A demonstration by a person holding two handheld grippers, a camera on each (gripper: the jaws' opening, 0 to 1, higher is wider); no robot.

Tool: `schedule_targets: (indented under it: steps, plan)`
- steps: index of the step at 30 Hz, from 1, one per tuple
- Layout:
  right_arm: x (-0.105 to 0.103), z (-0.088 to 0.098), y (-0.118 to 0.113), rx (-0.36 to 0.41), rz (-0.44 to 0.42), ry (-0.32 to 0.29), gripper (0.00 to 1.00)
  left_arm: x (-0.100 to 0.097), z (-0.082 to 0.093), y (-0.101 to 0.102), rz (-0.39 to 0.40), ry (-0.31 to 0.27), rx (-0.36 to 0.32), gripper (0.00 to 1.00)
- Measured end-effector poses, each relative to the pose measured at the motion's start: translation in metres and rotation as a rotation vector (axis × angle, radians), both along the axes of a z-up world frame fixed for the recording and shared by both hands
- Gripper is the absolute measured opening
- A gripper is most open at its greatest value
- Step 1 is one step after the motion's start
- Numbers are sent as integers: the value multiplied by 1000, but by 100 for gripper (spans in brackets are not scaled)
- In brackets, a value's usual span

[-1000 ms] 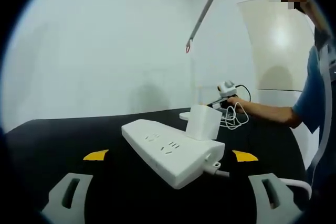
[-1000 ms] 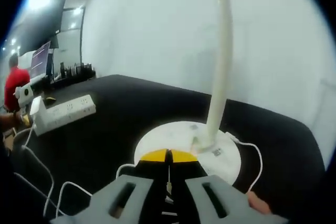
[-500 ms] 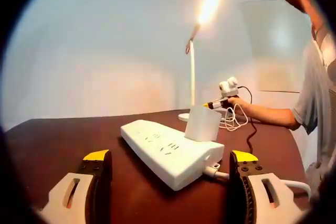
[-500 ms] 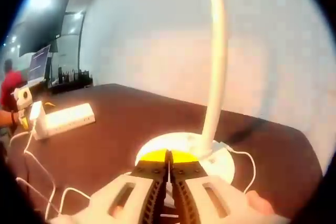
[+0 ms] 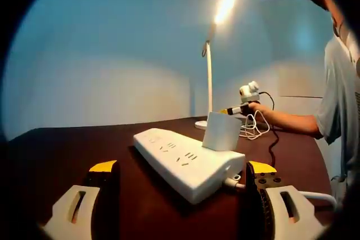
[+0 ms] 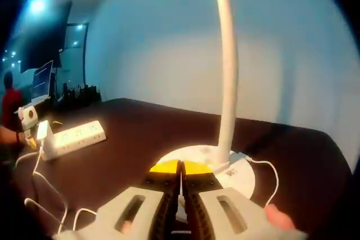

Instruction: Insert the desk lamp plug into the socket, turn on the power strip switch, turn on the lamp switch, then turn off the lamp switch, turn off the power strip switch, and remove the plug from the socket.

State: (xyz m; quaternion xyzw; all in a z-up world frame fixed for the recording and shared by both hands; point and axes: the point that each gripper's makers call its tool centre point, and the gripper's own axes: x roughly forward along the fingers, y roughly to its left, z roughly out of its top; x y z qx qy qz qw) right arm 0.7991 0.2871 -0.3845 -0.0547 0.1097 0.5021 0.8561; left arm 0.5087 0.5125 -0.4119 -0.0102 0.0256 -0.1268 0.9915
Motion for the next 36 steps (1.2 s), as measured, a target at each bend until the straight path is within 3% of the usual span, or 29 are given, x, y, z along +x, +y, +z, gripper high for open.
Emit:
schedule_targets:
  steps: [26,36]
  plan:
    - [-7,9,7,40,29,7,3,1,-4,5,21,21,28,89]
    - [4,8,-1,53,9,21,3,2,-7,6,25,31,35,88]
